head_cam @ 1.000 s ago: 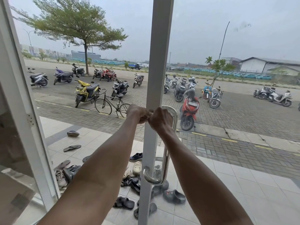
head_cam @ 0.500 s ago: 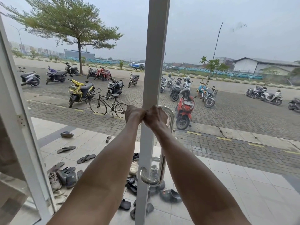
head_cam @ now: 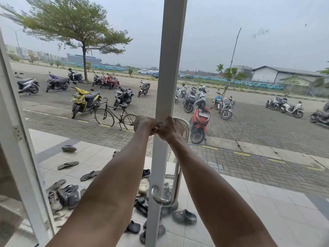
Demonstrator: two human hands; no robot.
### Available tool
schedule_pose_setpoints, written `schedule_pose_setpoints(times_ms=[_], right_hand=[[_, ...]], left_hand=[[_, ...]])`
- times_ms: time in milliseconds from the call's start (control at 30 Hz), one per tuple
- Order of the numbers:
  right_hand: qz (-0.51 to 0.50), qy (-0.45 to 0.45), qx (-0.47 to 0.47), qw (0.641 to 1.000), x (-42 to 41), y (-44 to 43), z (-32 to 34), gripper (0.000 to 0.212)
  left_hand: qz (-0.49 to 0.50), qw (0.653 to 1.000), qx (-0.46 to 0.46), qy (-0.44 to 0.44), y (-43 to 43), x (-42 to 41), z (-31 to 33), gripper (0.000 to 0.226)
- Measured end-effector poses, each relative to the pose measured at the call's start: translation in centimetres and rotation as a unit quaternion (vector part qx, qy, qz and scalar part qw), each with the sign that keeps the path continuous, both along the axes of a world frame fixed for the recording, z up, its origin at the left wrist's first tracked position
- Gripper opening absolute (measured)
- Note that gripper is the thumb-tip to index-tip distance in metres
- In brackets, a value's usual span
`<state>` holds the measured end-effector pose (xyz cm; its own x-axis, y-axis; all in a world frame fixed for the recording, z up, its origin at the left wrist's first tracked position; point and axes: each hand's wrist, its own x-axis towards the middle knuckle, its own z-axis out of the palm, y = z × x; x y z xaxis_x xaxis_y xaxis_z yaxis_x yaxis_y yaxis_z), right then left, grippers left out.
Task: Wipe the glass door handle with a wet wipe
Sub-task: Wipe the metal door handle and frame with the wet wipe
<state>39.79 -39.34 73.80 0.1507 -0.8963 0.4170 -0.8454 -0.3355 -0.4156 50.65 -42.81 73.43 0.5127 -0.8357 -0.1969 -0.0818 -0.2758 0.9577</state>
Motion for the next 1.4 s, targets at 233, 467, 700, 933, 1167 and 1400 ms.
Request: schedule_pose_setpoints(times_ms=[233, 467, 700, 933, 1167, 1400], right_hand=[[-0.007, 0.011, -0.008, 1.000, 0.7, 0.5, 0.1, 0.017], [0.011, -0.001, 0.005, 1.000, -1.1, 1.3, 0.0, 0.049], [0.014, 0.027, -0.006, 1.000, -1.6, 1.7, 0.5, 0.037], [-0.001, 0.037, 0.004, 0.999, -1.0, 1.4, 0.7, 0.036], [-0.039, 0.015, 0.008, 0.999, 1.1, 1.5, 0.1, 0.026], [-0.055, -0.021, -0.021, 0.998, 1.5, 2.6, -0.9, 0.033]], left_hand=[[0.030, 0.999, -0.040, -0.007, -1.0, -0.7, -1.2, 0.017], [0.041, 0.999, 0.000, -0.030, -1.5, 0.4, -1.6, 0.051], [0.047, 0.997, 0.028, -0.052, -0.9, -0.3, -1.0, 0.038], [-0.009, 0.995, 0.072, -0.072, -3.6, 1.2, -1.9, 0.037], [0.018, 0.990, -0.024, -0.139, 2.0, -0.6, 1.1, 0.026], [-0.029, 0.981, -0.063, -0.181, 1.9, 0.5, 0.5, 0.028]])
